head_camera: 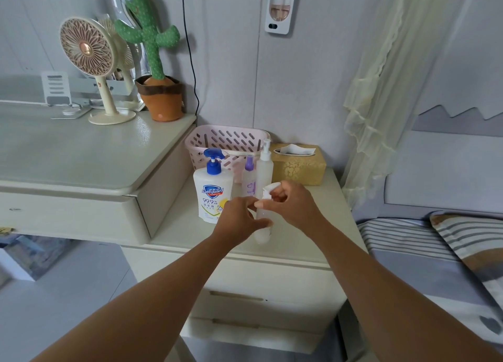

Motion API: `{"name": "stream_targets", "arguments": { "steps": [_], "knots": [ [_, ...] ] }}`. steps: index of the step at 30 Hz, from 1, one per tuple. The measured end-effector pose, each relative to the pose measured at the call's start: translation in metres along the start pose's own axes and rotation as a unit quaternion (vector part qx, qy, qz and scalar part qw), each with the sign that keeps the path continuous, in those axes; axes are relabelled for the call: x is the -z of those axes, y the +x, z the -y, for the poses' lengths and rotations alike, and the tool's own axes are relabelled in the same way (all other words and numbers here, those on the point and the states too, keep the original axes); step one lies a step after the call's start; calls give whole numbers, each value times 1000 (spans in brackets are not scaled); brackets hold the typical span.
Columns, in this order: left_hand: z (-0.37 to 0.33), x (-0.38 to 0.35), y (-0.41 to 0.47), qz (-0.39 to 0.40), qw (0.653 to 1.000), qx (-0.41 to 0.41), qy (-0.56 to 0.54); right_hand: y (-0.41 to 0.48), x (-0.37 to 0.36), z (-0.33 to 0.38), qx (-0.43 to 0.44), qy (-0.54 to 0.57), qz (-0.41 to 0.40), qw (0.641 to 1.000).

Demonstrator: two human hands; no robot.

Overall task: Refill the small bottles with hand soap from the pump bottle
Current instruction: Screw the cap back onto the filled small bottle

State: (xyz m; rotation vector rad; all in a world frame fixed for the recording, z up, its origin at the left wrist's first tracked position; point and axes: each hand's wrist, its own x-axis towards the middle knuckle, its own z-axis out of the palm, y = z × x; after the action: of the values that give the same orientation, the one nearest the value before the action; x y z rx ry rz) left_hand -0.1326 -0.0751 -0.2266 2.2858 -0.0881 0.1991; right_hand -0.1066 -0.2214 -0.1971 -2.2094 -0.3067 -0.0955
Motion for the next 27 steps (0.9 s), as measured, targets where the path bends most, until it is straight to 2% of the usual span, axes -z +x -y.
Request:
{"name": "stream_targets", "arguments": {
  "steps": [3,5,10,15,18,21,25,27],
  "knots": [
    [0,0,1,4,1000,1,-2,-3,7,0,2,57,54,997],
    [1,-1,2,2,1000,4,-1,-5,10,-2,24,82,59,995],
    [0,-1,1,3,1000,4,-6,-1,-1,-5,0,30,19,999],
    [2,-2,2,6,1000,6,-7,-4,10,-3,14,73,60,995],
    [3,-3,2,4,1000,8,-9,-3,8,-6,39,50,31,997],
    [1,-2,0,5,1000,4,-8,0,3,-5,28,10,7,1000],
    [2,-2,1,8,1000,1,-5,0,10,-6,38,25,69,997],
    [2,-2,1,7,1000,4,-6,0,10,-7,58,37,64,996]
  ]
}}
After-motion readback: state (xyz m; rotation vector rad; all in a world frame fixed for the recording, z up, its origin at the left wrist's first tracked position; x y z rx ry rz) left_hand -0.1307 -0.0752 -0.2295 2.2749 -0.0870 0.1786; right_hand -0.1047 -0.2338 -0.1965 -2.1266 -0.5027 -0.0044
